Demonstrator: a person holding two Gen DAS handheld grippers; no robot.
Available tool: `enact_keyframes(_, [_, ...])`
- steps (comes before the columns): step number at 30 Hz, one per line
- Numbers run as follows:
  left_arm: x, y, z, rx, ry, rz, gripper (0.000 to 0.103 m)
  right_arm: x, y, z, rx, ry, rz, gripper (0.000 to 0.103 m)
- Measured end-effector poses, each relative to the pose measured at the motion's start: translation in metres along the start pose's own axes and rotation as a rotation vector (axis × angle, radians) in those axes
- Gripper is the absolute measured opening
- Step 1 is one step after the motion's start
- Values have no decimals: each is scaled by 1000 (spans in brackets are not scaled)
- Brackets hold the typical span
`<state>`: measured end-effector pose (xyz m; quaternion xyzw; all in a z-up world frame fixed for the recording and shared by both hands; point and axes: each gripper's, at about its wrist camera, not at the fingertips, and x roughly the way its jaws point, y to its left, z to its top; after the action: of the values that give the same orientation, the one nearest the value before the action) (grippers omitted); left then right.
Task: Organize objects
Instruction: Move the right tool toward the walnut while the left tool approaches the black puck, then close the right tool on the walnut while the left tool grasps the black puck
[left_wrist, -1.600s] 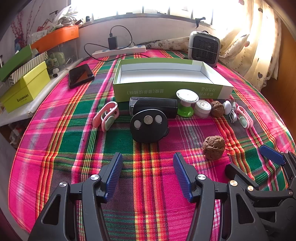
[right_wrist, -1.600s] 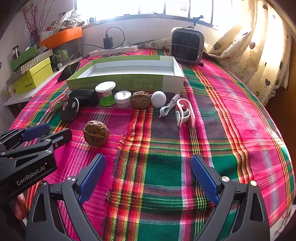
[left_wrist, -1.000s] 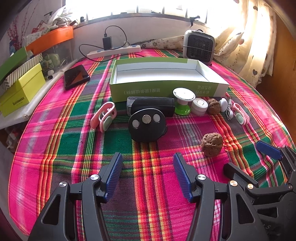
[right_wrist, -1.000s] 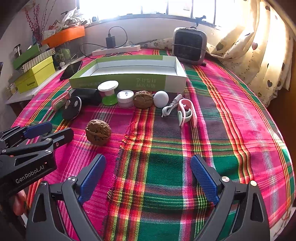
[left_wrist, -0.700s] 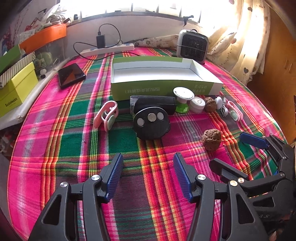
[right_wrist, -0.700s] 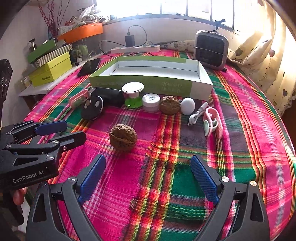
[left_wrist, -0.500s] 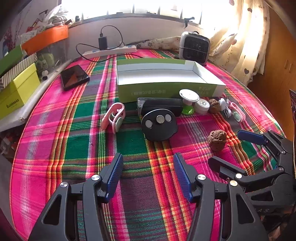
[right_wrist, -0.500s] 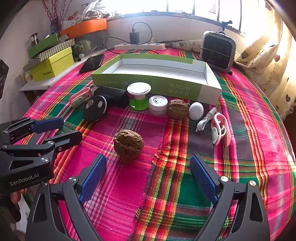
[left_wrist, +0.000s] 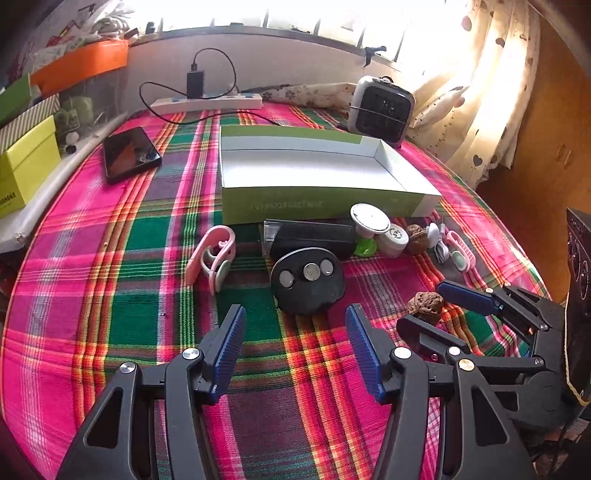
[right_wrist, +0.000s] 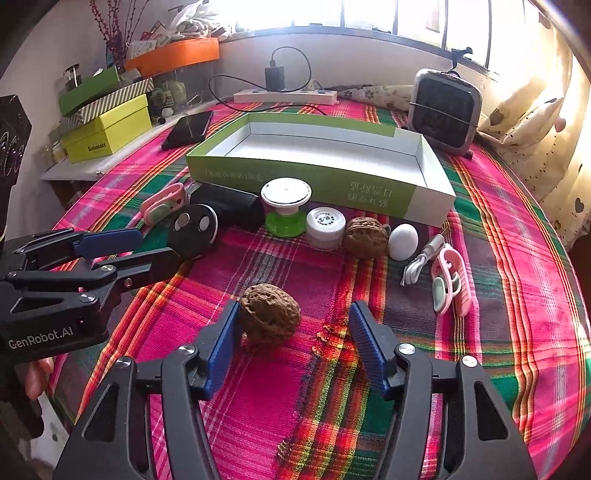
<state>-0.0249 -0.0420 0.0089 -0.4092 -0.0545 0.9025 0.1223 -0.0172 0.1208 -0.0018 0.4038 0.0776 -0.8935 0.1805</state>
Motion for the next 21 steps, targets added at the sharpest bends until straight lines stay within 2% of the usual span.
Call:
enact_keyframes(4, [6,-2,5,7,6,-3,55,-1,-2,0,4,-1,-2,45])
enact_keyframes(7, [9,-3,10,4,2,-7,55,-2,-2,0,-1,-1,0,41])
enact_keyframes(21, [24,-4,22,12,22,8,52,0,-3,3,-4,6,10,40])
